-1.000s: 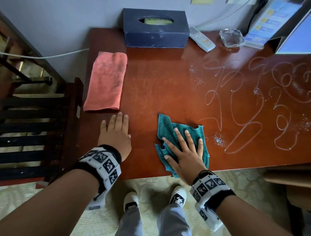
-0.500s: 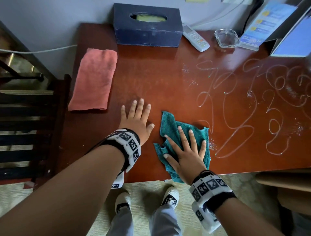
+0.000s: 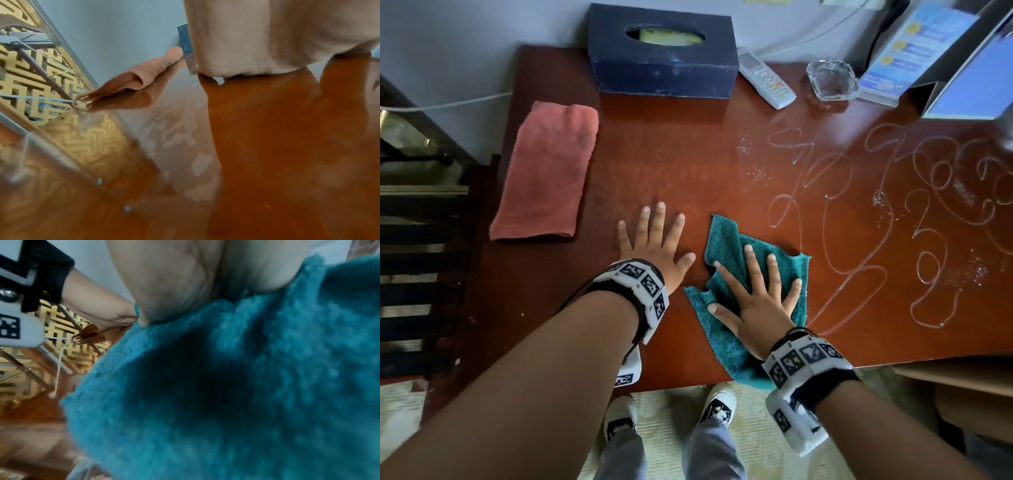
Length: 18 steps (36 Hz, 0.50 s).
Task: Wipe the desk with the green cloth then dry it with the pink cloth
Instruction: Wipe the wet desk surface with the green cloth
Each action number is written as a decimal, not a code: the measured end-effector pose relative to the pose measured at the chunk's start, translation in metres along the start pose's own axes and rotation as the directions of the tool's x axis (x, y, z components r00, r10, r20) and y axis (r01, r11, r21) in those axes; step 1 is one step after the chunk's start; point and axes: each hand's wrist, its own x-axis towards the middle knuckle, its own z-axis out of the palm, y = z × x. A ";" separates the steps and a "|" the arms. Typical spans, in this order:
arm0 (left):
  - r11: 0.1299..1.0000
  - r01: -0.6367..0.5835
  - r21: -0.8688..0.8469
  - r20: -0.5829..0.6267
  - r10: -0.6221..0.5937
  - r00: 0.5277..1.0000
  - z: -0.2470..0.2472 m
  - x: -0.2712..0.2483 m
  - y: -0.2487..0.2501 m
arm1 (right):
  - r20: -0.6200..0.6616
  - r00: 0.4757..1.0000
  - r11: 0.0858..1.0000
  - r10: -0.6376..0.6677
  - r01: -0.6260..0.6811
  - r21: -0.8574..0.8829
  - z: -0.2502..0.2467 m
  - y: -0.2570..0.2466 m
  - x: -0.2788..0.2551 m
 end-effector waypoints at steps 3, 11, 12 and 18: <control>1.000 0.005 0.009 0.007 -0.005 1.000 -0.001 0.000 0.001 | 0.020 1.000 1.000 0.013 -0.014 0.011 -0.006 0.001 0.006; 0.999 0.032 0.012 0.081 -0.033 0.996 -0.007 0.000 0.003 | 0.031 0.999 0.999 0.045 -0.045 0.029 -0.019 0.005 0.028; 0.999 0.037 0.009 0.093 -0.037 0.995 -0.008 0.000 0.003 | 0.039 0.998 0.998 0.048 -0.049 0.029 -0.021 0.006 0.031; 0.999 0.054 0.003 0.165 -0.054 0.985 -0.012 0.002 0.003 | 0.065 0.996 0.997 0.063 -0.065 0.041 -0.036 0.009 0.049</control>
